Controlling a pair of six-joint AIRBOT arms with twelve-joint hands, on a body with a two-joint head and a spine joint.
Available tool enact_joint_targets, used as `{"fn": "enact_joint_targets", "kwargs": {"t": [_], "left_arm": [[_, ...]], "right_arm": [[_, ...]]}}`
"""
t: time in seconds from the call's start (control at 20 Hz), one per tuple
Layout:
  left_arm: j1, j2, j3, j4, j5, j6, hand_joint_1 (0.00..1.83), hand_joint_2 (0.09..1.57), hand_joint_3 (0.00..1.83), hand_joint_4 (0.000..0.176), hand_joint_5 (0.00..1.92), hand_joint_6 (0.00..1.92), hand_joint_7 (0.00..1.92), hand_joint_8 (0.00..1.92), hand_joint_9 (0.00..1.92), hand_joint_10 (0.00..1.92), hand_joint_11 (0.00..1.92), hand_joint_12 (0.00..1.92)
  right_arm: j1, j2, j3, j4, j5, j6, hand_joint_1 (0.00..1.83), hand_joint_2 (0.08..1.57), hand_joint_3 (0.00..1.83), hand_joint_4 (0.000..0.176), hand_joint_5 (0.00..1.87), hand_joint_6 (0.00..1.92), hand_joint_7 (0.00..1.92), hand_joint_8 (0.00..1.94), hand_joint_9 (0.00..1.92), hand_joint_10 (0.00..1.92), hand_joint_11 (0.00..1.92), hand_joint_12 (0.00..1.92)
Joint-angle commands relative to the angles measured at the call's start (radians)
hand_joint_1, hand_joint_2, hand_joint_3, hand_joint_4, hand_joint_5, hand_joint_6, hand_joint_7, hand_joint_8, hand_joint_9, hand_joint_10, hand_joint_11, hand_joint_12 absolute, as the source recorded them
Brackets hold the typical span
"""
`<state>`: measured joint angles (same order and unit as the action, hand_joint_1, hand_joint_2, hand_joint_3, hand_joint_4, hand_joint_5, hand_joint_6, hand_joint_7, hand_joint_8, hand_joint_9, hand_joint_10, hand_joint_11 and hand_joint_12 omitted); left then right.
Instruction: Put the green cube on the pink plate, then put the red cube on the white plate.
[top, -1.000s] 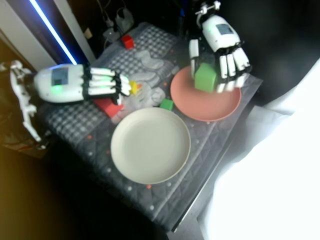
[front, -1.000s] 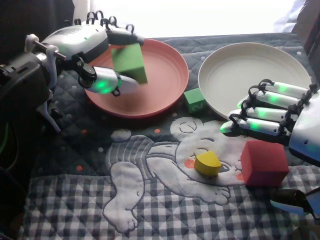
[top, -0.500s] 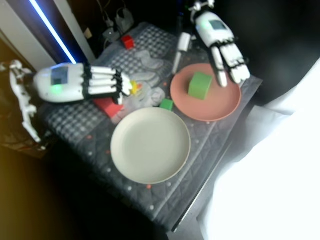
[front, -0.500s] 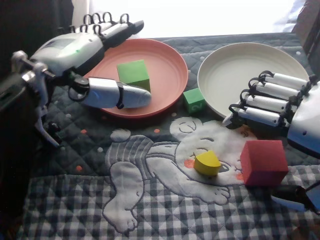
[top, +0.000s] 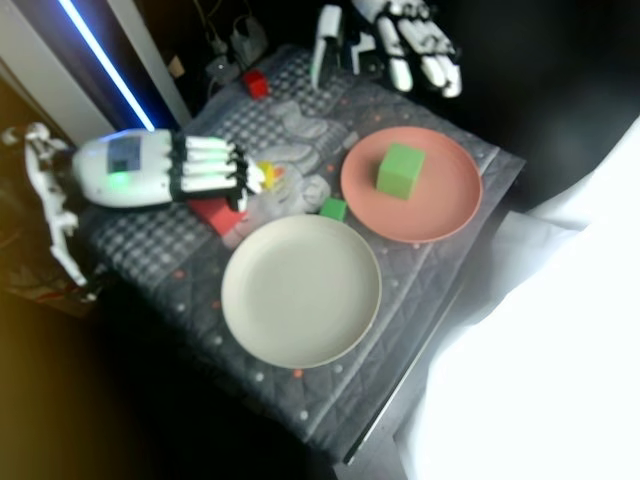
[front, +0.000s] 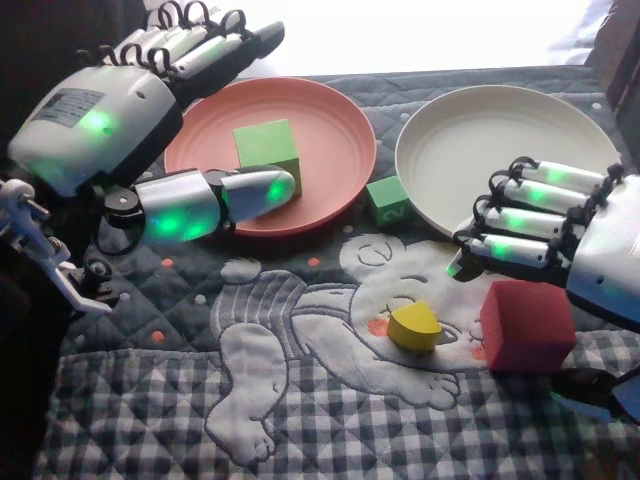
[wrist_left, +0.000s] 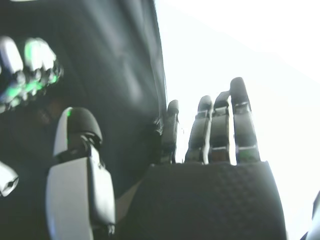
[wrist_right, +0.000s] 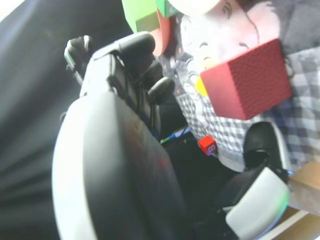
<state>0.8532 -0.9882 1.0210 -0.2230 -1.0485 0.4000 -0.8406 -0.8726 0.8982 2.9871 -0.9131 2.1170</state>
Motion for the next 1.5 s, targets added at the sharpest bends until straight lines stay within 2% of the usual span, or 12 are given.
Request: {"fn": "enact_joint_targets", "kwargs": {"t": [0.0,0.15,0.3,0.35,0.4,0.5,0.55,0.7,1.05,1.25,1.3,1.45], "left_arm": [[-0.004,0.006,-0.003,0.007,-0.146,-0.002,0.3,1.11,0.0,0.115,0.18,0.0,0.11,0.01,0.07,0.02,0.0,0.59],[0.01,0.006,-0.012,0.006,-0.163,-0.002,0.4,1.12,0.0,0.088,0.19,0.0,0.16,0.01,0.11,0.03,0.0,0.38],[0.016,0.006,-0.018,0.006,-0.176,-0.002,0.39,1.15,0.0,0.059,0.19,0.0,0.19,0.01,0.13,0.05,0.0,0.63],[0.018,0.006,-0.019,0.006,-0.179,-0.002,0.34,1.15,0.0,0.062,0.19,0.0,0.16,0.0,0.08,0.04,0.0,0.22],[0.019,0.006,-0.02,0.006,-0.181,-0.002,0.34,1.15,0.0,0.062,0.19,0.0,0.16,0.0,0.08,0.04,0.0,0.22],[0.02,0.006,-0.02,0.006,-0.182,-0.002,0.35,1.17,0.0,0.046,0.2,0.0,0.18,0.01,0.12,0.07,0.0,0.43],[0.02,0.006,-0.02,0.005,-0.182,-0.002,0.33,1.18,0.0,0.049,0.2,0.0,0.18,0.01,0.11,0.09,0.0,0.39],[0.025,0.005,-0.02,-0.002,-0.189,-0.002,0.4,1.23,0.01,0.025,0.2,0.0,0.18,0.01,0.0,0.38,0.0,0.76],[0.039,0.006,-0.02,-0.021,-0.205,-0.002,0.35,1.24,0.0,0.05,0.2,0.0,0.12,0.0,0.0,0.13,0.0,0.17],[0.041,0.006,-0.022,-0.022,-0.219,-0.002,0.31,1.23,0.0,0.059,0.2,0.0,0.11,0.0,0.01,0.1,0.0,0.46],[0.041,0.006,-0.024,-0.019,-0.229,-0.002,0.34,1.24,0.0,0.042,0.19,0.0,0.09,0.01,0.01,0.06,0.0,0.31],[0.04,0.006,-0.031,-0.008,-0.251,-0.002,0.35,1.24,0.0,0.055,0.18,0.01,0.07,0.01,0.0,0.0,0.0,0.02]], "right_arm": [[0.004,-0.002,0.004,0.022,-0.095,0.0,1.09,0.58,0.57,0.0,0.23,0.76,0.19,0.48,0.0,0.87,0.0,1.6],[0.005,-0.02,0.018,0.022,-0.068,0.0,1.12,0.64,0.44,0.0,0.39,0.51,0.33,0.25,0.07,0.86,0.0,1.62],[0.008,-0.032,0.026,0.022,-0.05,0.0,1.16,0.7,0.36,0.0,0.45,0.44,0.39,0.14,0.08,0.88,0.0,1.65],[0.009,-0.034,0.028,0.022,-0.047,0.0,1.24,0.79,0.28,0.0,0.56,0.39,0.51,0.16,0.25,0.91,0.08,1.69],[0.01,-0.036,0.029,0.022,-0.045,0.0,1.24,0.79,0.28,0.0,0.56,0.39,0.51,0.16,0.25,0.91,0.08,1.69],[0.012,-0.038,0.03,0.022,-0.045,0.0,1.38,0.9,0.12,0.0,0.79,0.38,0.71,0.65,0.53,1.14,0.36,1.67],[0.014,-0.039,0.031,0.022,-0.045,0.0,1.27,1.07,0.06,0.0,0.97,0.73,0.87,1.14,0.7,1.31,0.54,1.75],[0.027,-0.041,0.032,0.022,-0.046,0.0,1.37,1.16,0.0,0.0,0.97,0.88,0.81,1.31,0.8,1.43,0.74,1.73],[0.078,-0.01,0.02,0.022,-0.104,0.0,1.36,1.17,0.0,0.0,0.89,0.96,0.88,1.33,0.73,1.5,0.66,1.88],[0.138,-0.003,0.048,0.021,-0.126,0.0,1.36,1.18,0.0,0.0,0.89,1.04,0.84,1.35,0.7,1.5,0.57,1.92],[0.152,-0.015,0.076,0.021,-0.125,0.0,1.33,1.19,0.01,0.0,0.93,0.99,0.78,1.4,0.64,1.61,0.6,1.92],[0.178,-0.04,0.128,0.021,-0.118,0.0,1.36,1.18,0.0,0.0,0.89,1.07,0.89,1.22,0.69,1.53,0.54,1.92]]}}
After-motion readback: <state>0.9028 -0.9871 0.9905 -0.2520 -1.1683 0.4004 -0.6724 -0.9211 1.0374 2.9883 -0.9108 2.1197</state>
